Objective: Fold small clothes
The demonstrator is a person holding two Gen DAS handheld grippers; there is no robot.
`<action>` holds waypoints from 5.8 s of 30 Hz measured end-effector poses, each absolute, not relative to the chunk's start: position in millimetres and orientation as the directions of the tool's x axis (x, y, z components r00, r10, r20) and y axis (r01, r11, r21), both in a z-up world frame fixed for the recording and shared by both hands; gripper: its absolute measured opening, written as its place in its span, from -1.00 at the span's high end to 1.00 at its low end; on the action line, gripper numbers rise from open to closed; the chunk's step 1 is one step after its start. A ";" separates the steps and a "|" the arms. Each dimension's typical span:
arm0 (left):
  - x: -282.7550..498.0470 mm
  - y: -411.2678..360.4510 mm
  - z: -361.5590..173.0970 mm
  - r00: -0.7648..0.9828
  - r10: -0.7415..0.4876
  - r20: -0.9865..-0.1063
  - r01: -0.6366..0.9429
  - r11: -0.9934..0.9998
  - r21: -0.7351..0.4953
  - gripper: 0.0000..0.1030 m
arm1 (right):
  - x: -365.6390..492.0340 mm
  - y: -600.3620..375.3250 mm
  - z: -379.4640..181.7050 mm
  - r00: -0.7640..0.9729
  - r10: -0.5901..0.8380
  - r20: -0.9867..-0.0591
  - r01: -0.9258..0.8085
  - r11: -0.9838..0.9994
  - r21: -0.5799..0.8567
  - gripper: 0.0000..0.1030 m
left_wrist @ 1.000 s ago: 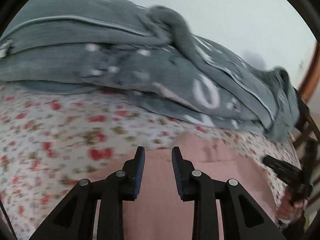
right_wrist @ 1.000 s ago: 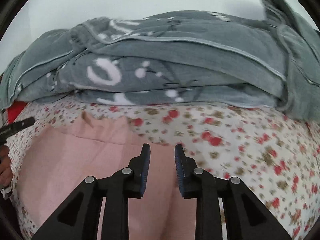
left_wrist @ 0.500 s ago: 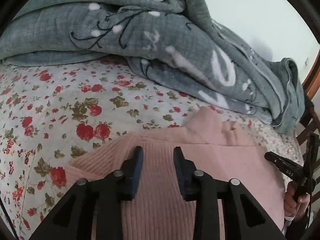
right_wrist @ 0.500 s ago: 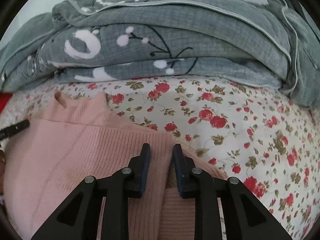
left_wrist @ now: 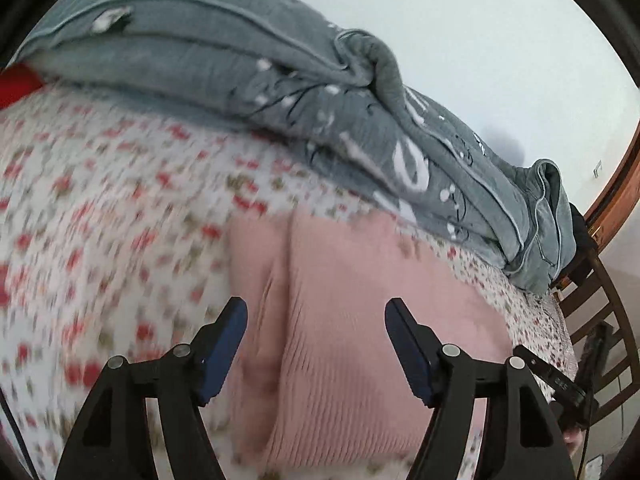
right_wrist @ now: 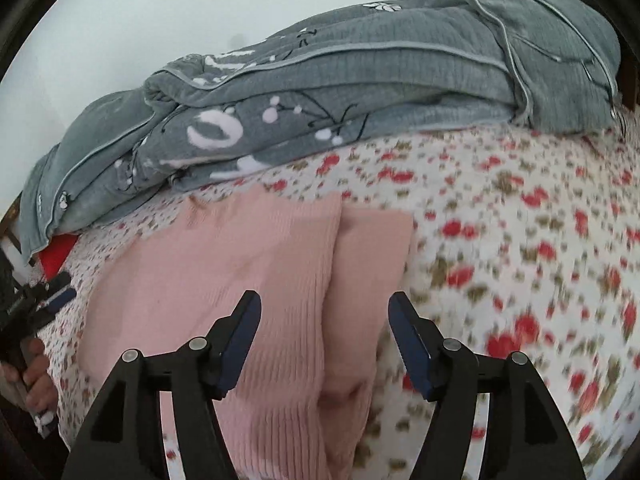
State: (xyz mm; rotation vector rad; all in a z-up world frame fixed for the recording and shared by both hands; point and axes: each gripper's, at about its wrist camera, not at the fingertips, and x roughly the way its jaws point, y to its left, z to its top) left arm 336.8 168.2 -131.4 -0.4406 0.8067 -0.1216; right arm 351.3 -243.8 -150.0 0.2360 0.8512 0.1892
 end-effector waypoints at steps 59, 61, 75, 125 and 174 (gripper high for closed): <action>369.0 193.1 -189.4 0.692 -0.389 -0.608 -0.130 0.762 -0.635 0.57 | 378.5 -243.6 -183.9 0.602 0.380 -0.702 -0.082 0.904 0.419 0.54; 365.7 192.9 -187.7 0.697 -0.390 -0.602 -0.132 0.755 -0.642 0.58 | 376.4 -243.9 -179.6 0.609 0.385 -0.693 -0.091 0.902 0.421 0.55; 277.5 139.5 -162.5 0.657 -0.432 -0.618 -0.036 0.801 -0.598 0.57 | 306.4 -300.9 -137.6 0.649 0.438 -0.622 -0.096 0.858 0.504 0.56; 291.3 127.7 -181.2 0.604 -0.420 -0.677 -0.008 0.846 -0.532 0.15 | 231.1 -126.6 -159.6 0.662 0.094 -0.743 -0.188 0.981 -0.043 0.21; 294.0 68.0 -88.8 0.580 -0.289 -0.762 -0.148 0.882 -0.447 0.56 | 199.4 -380.7 -150.1 0.800 0.100 -0.591 0.078 0.960 0.268 0.21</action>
